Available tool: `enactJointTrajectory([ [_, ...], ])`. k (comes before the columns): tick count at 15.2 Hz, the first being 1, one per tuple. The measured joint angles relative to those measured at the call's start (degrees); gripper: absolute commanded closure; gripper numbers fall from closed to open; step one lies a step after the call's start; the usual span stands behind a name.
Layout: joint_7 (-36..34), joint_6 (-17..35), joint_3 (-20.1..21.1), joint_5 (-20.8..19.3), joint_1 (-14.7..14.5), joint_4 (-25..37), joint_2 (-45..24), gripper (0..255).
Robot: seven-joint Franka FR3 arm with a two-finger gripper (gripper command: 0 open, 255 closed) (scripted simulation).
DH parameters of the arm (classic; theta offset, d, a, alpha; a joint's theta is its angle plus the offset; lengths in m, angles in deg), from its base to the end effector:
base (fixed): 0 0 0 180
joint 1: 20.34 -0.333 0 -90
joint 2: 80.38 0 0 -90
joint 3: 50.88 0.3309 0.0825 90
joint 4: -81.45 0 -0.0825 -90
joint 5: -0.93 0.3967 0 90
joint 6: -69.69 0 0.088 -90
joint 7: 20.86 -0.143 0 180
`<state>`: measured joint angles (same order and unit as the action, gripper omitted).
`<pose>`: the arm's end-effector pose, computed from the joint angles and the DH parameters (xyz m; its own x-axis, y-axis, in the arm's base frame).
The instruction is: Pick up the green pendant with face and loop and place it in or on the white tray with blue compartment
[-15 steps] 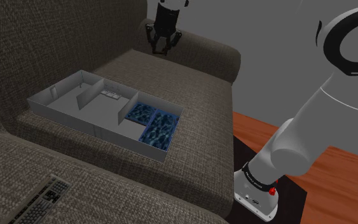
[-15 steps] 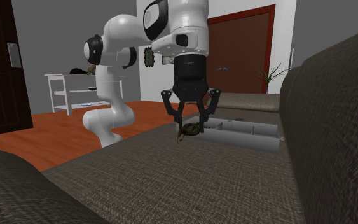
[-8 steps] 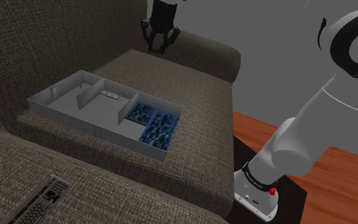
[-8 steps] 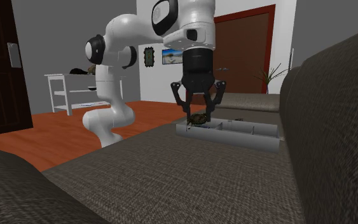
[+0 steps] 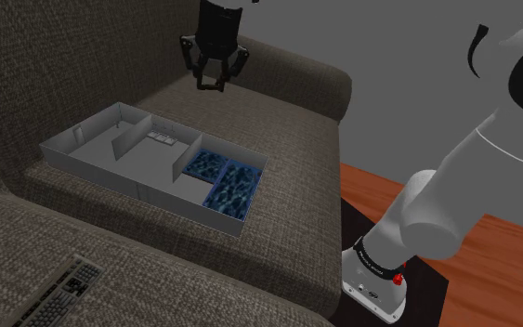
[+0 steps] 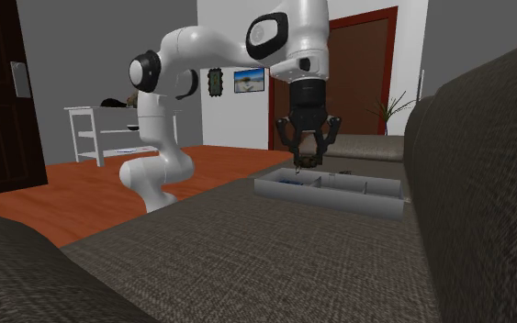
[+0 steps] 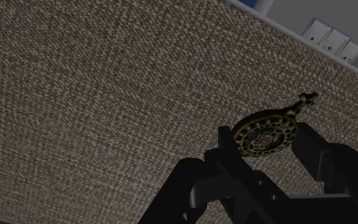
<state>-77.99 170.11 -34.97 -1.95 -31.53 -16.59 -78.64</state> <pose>0.5131 0.2576 0.5679 0.8656 -0.4931 0.0871 -0.4927 -0.8698 -0.0275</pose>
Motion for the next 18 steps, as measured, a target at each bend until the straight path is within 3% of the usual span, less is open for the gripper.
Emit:
enactJointTrajectory([
  [12, -16.9, -2.6, 8.4, -2.6, -8.4, 5.4, -4.3, 255],
  [18, -18.5, 0.6, 9.0, -2.9, -9.0, 2.5, -4.7, 255],
])
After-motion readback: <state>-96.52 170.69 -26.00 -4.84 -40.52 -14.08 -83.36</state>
